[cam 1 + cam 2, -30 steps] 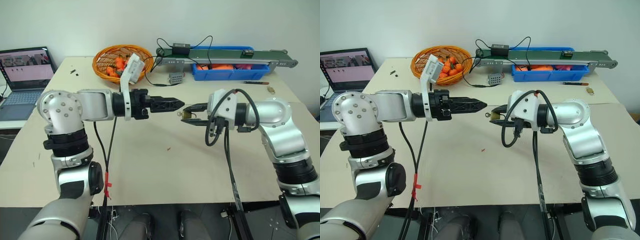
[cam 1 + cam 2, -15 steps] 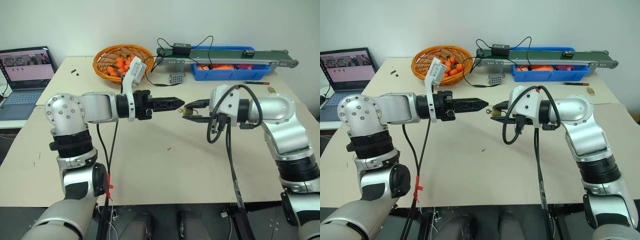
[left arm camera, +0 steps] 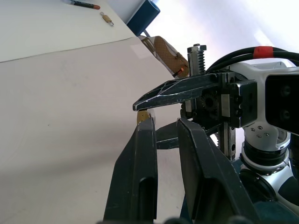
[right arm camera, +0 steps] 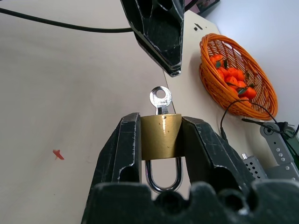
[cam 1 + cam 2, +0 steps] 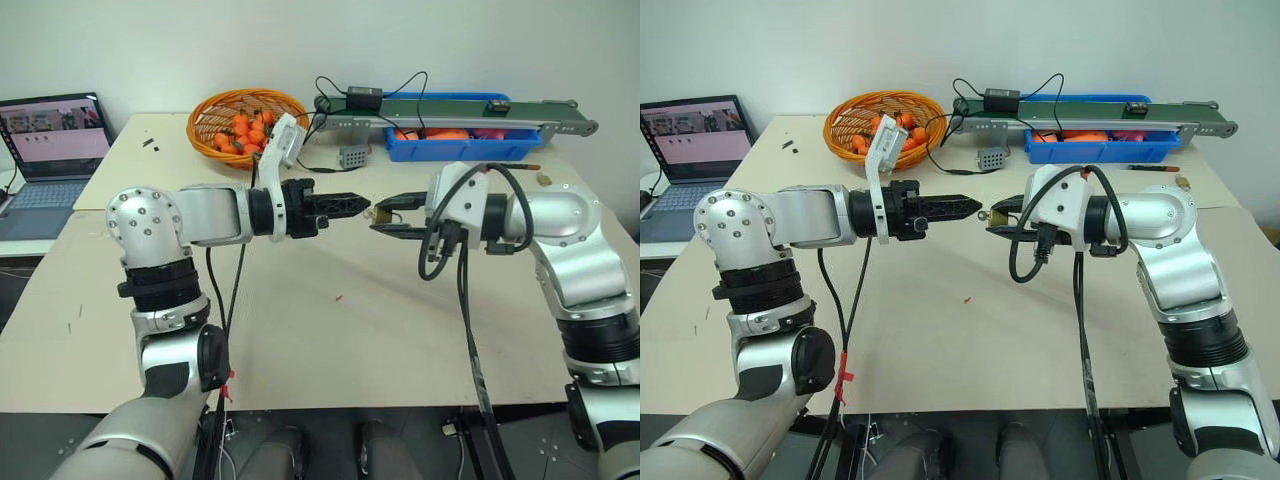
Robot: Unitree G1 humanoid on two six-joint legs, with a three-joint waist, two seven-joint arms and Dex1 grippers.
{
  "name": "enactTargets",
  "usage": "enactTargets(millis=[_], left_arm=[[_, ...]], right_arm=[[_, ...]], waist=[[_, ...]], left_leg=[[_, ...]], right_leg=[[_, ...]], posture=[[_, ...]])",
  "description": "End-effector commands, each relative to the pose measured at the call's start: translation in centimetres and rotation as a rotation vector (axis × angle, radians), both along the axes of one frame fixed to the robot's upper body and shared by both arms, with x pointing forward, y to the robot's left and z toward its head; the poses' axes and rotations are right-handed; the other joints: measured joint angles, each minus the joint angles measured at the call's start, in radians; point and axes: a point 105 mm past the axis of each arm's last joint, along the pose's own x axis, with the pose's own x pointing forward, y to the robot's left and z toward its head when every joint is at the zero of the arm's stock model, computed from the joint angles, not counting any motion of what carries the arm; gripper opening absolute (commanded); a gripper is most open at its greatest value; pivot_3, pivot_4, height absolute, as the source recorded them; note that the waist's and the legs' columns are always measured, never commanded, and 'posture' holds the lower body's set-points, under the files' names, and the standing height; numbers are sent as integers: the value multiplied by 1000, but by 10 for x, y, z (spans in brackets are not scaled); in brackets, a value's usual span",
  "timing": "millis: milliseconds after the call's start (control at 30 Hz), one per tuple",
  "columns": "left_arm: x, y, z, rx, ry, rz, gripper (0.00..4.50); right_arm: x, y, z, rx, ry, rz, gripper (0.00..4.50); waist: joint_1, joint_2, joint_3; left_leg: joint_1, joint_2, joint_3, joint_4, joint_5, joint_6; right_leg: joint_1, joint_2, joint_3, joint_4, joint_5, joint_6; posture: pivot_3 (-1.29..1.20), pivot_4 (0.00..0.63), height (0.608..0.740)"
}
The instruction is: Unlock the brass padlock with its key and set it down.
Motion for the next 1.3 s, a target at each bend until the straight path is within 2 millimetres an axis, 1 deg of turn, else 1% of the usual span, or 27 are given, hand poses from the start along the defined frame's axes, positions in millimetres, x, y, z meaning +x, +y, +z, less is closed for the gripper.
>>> enactTargets(millis=[33, 167, 300, 467, 733, 900, 967, 1100, 1300], left_arm=[[-2, -1, 4, -5, -8, -8, 793], [1, 2, 0, 6, 8, 4, 793], [5, 5, -5, 8, 27, 14, 793], [7, 3, -11, 4, 36, 9, 793], [9, -5, -16, 4, 36, 0, 793], [11, -11, -11, 10, 27, -1, 793], [11, -10, -10, 9, 27, -1, 793], [5, 0, -8, 10, 14, -9, 793], [0, 8, -9, 11, 8, -14, 793]], right_arm=[[-7, -1, 24, 26, -85, 3, 904], [-8, -2, 29, 33, -99, 1, 904], [-6, -9, 35, 25, -121, -25, 904], [-2, -17, 36, 9, -128, -49, 904], [-5, -10, 37, 19, -128, -27, 904], [-5, -1, 29, 42, -101, -1, 904], [-5, 1, 27, 49, -98, 4, 904], [-3, 3, 24, 47, -94, 11, 904], [0, 1, 22, 46, -89, 4, 904]], waist=[[0, 0, 0], [1, 0, 0], [2, 0, 0], [7, 0, 0], [9, 0, 0], [9, 0, 0], [9, 0, 0], [8, 0, 0], [8, 0, 0]], left_leg=[[0, 0, 0, 0, 0, 0], [0, 0, 0, 0, 0, 0], [0, 0, 0, 0, 0, 0], [0, 0, 0, 0, 0, 0], [0, 0, 0, 0, 0, 0], [0, 0, 0, 0, 0, 0], [0, 0, 0, 0, 0, 0], [0, 0, 0, 0, 0, 0], [0, 0, 0, 0, 0, 0]], right_leg=[[0, 0, 0, 0, 0, 0], [0, 0, 0, 0, 0, 0], [0, 0, 0, 0, 0, 0], [0, 0, 0, 0, 0, 0], [0, 0, 0, 0, 0, 0], [0, 0, 0, 0, 0, 0], [0, 0, 0, 0, 0, 0], [0, 0, 0, 0, 0, 0], [0, 0, 0, 0, 0, 0]], posture=[[0, 150, 740], [0, 150, 740], [0, 150, 740], [0, 150, 740], [0, 150, 740], [0, 150, 740], [0, 150, 740], [0, 150, 740], [0, 150, 740]])
